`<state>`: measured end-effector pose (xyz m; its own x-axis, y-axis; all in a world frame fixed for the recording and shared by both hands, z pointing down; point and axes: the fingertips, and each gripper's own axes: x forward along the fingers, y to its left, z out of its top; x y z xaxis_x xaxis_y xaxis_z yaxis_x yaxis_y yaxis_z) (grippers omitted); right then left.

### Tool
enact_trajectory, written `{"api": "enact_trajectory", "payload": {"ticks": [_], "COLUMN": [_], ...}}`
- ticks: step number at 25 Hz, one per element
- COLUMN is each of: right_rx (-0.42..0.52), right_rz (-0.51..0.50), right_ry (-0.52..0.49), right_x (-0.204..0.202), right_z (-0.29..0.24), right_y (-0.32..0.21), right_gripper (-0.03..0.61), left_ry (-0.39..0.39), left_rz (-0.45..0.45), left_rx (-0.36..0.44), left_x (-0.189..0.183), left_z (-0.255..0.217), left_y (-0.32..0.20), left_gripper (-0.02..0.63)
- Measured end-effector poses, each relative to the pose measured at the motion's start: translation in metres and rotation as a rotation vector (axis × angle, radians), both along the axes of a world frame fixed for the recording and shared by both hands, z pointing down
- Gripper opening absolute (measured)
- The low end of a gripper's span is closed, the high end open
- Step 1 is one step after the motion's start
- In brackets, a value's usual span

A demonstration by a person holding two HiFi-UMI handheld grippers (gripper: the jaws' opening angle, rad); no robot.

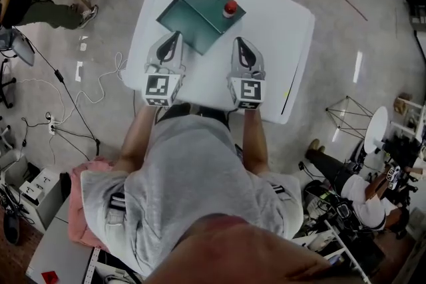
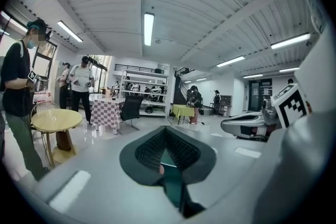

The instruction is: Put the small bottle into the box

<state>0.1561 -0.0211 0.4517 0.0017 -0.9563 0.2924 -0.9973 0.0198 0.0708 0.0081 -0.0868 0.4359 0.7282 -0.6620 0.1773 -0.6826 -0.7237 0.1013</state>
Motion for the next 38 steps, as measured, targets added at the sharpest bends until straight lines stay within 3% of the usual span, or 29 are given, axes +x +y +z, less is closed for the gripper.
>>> {"api": "enact_trajectory", "payload": {"ticks": [9,18,27,33,38], "right_rx": [-0.053,-0.095,-0.062,-0.059,-0.089], "right_rz": [-0.083,-0.126,-0.114,-0.136,-0.156], "right_ry": [-0.036,-0.061,-0.041,-0.036,-0.044], "right_x": [0.014,0.029,0.046,0.050,0.049], "right_z": [0.030,0.061,0.066,0.070,0.077], "right_y": [-0.034,-0.058,-0.085,-0.107,-0.122], "right_gripper": [0.003,0.003,0.008,0.192,0.213], "left_ry": [-0.029,-0.049,-0.063,-0.077,-0.088], "left_rz": [-0.121,-0.182,-0.233,-0.240,-0.241], "left_rx": [-0.051,-0.094,-0.112,-0.127,-0.139], "left_x": [-0.001,0.006,-0.001,-0.006,-0.007], "left_z": [0.030,0.052,0.066,0.076,0.082], "left_y": [-0.021,-0.031,-0.040,-0.039,-0.039], "left_gripper": [0.011,0.011,0.011,0.011,0.011]}}
